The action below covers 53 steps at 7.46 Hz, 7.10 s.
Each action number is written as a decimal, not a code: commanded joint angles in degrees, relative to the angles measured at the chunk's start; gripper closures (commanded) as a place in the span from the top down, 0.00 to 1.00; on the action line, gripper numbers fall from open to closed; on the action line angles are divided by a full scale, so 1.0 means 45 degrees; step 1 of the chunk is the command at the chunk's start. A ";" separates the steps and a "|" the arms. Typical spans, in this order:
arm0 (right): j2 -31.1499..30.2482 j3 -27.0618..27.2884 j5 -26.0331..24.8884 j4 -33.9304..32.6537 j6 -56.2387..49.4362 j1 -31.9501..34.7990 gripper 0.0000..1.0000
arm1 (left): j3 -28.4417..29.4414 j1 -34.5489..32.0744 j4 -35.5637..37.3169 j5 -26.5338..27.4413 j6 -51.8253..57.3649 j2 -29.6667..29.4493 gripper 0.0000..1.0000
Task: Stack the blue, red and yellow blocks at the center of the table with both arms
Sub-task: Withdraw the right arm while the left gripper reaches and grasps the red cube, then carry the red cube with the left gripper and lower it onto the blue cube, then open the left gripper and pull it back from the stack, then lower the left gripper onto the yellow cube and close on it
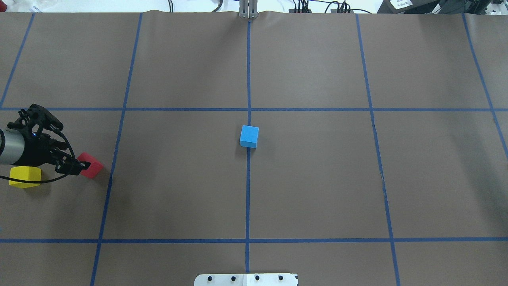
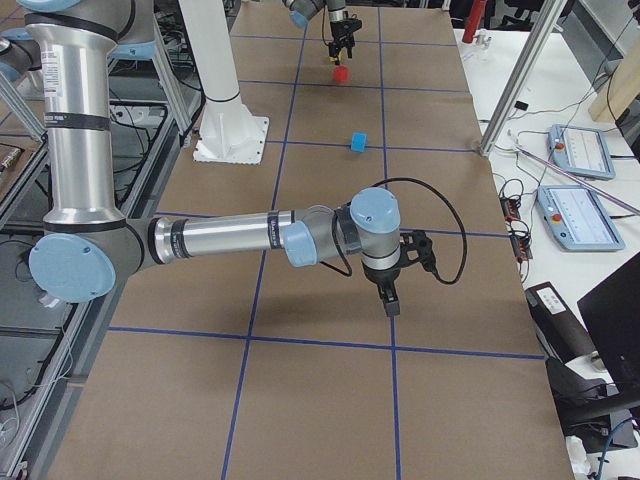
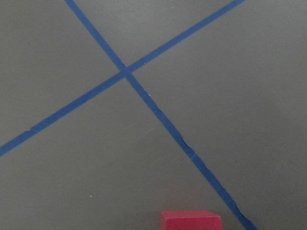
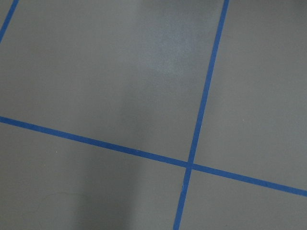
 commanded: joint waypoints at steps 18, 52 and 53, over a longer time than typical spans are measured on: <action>-0.1140 -0.0196 -0.0104 0.0079 0.0182 0.0395 1.00 | 0.5113 0.2447 1.0563 0.2030 -0.6915 -1.4066 0.00; -0.1296 -0.0177 -0.0123 0.0079 0.0201 0.0395 1.00 | 0.0082 -0.1187 0.0015 0.0213 -0.7930 0.2765 1.00; -0.1296 -0.0177 -0.0123 0.0079 0.0201 0.0395 1.00 | 0.0101 -0.0894 0.0015 0.0446 -0.7930 0.2765 1.00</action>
